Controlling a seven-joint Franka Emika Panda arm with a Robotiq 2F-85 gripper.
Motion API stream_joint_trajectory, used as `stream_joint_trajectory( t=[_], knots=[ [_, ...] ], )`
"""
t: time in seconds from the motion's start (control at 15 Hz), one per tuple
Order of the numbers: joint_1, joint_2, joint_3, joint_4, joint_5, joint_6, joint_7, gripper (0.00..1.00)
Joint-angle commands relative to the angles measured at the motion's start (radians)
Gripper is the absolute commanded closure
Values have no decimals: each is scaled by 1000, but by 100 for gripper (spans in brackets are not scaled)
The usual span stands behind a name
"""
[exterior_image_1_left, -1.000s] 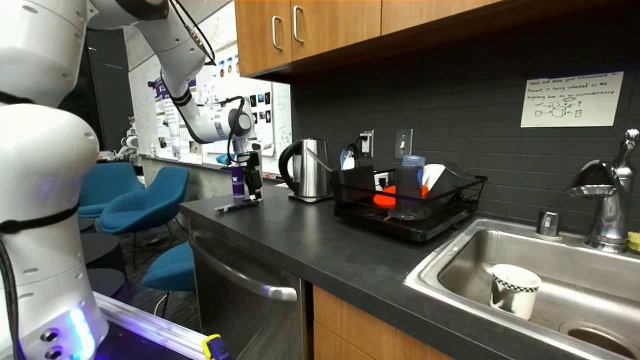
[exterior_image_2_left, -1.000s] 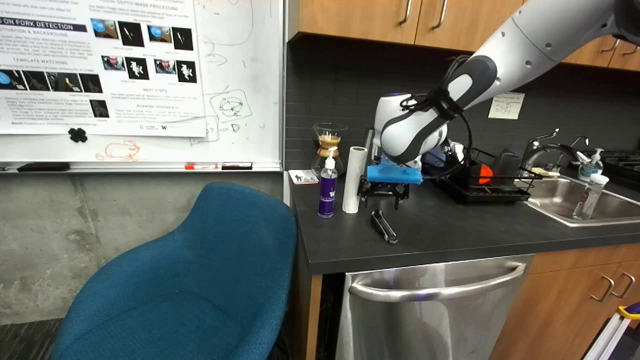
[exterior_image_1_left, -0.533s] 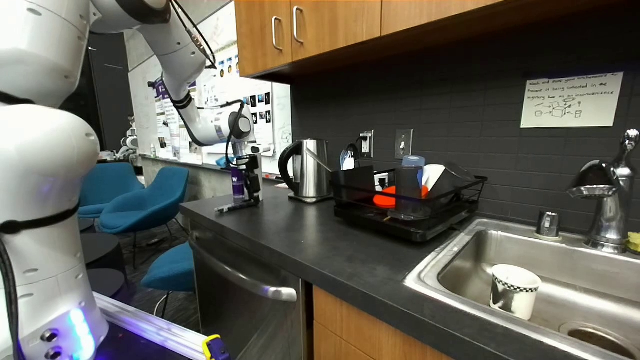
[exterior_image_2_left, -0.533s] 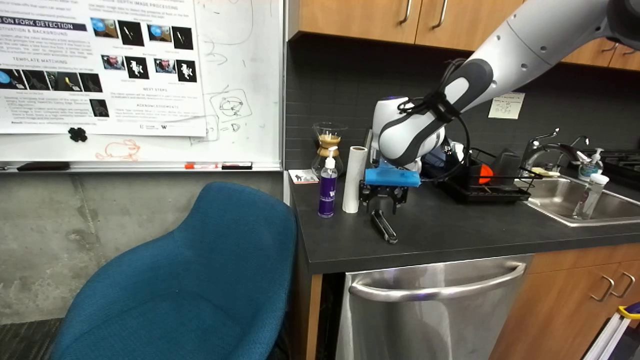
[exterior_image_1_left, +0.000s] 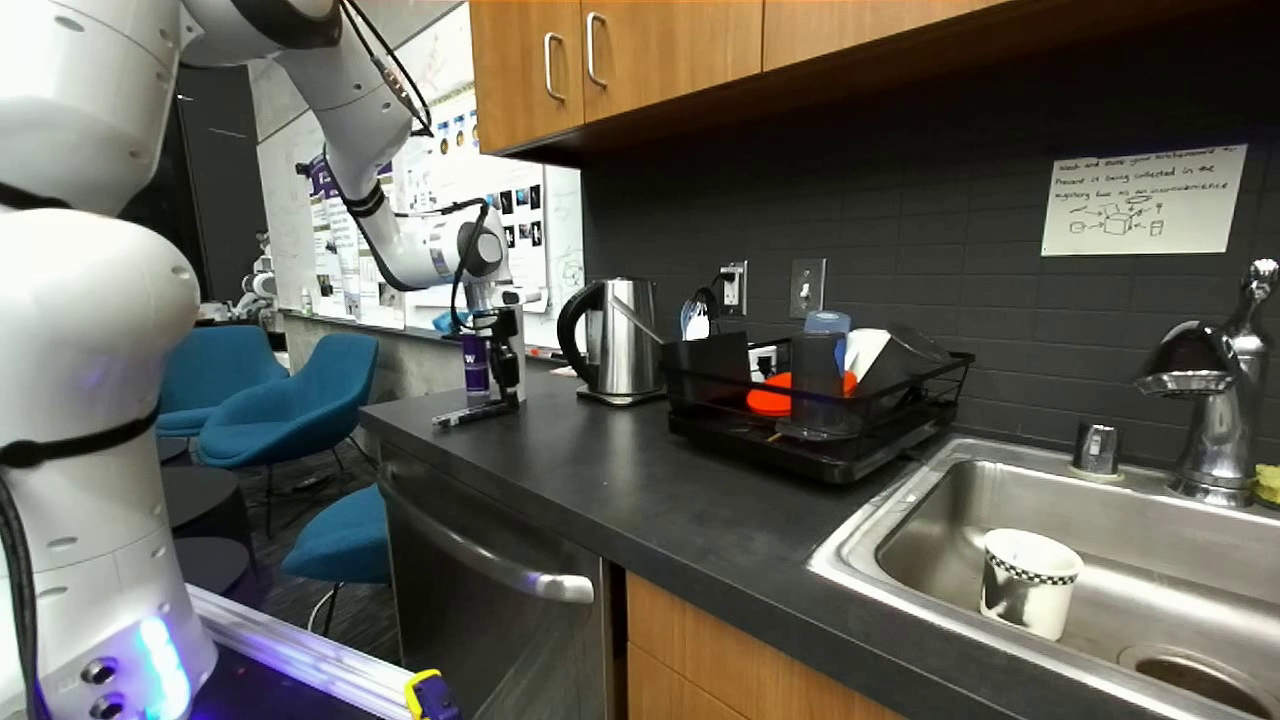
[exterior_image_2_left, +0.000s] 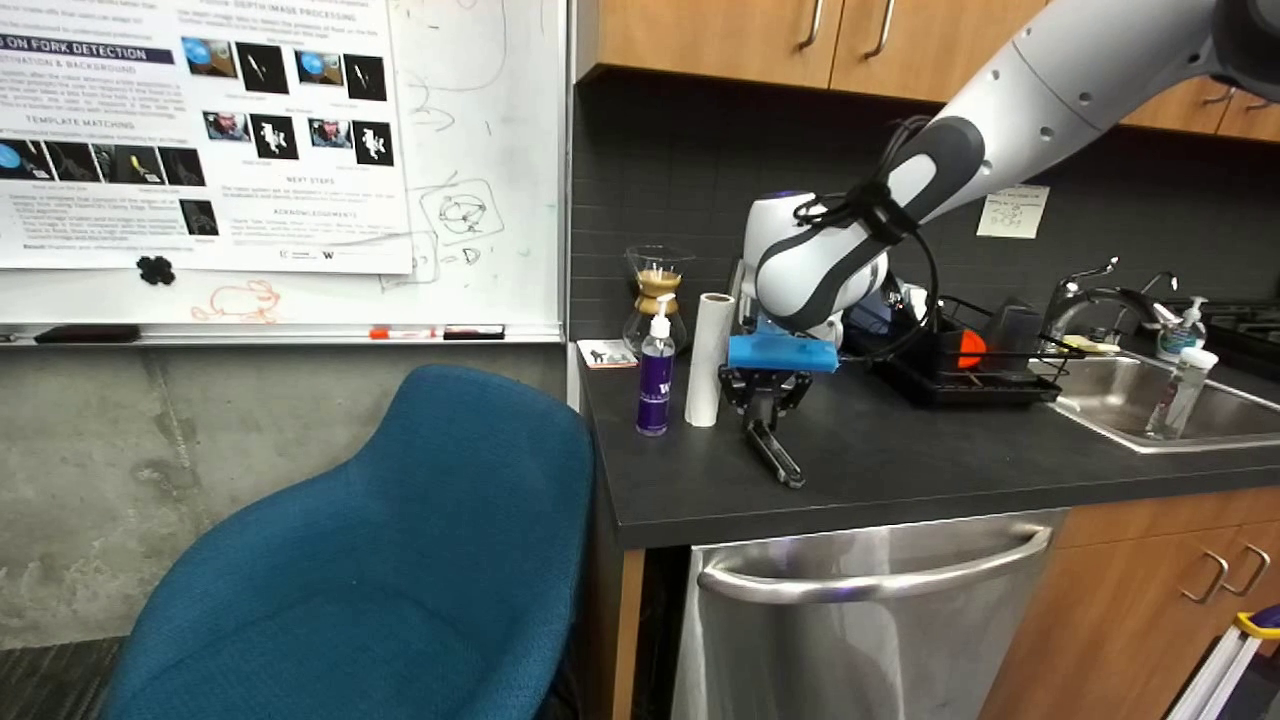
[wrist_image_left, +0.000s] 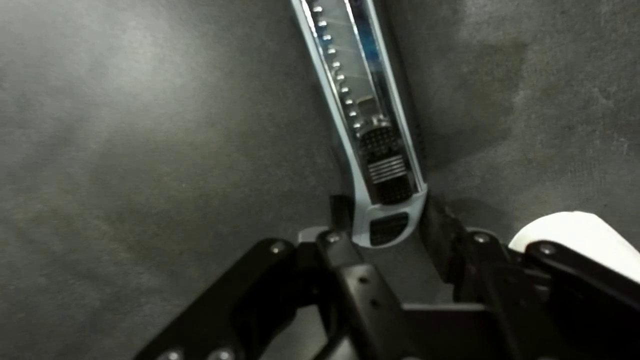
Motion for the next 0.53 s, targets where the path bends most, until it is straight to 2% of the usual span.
stream_joint_trajectory(
  t=[0.0, 0.47],
  knots=[
    [8, -2, -6, 11, 20, -14, -1, 85],
    [-39, -79, 27, -29, 203, 52, -179, 85]
  ],
)
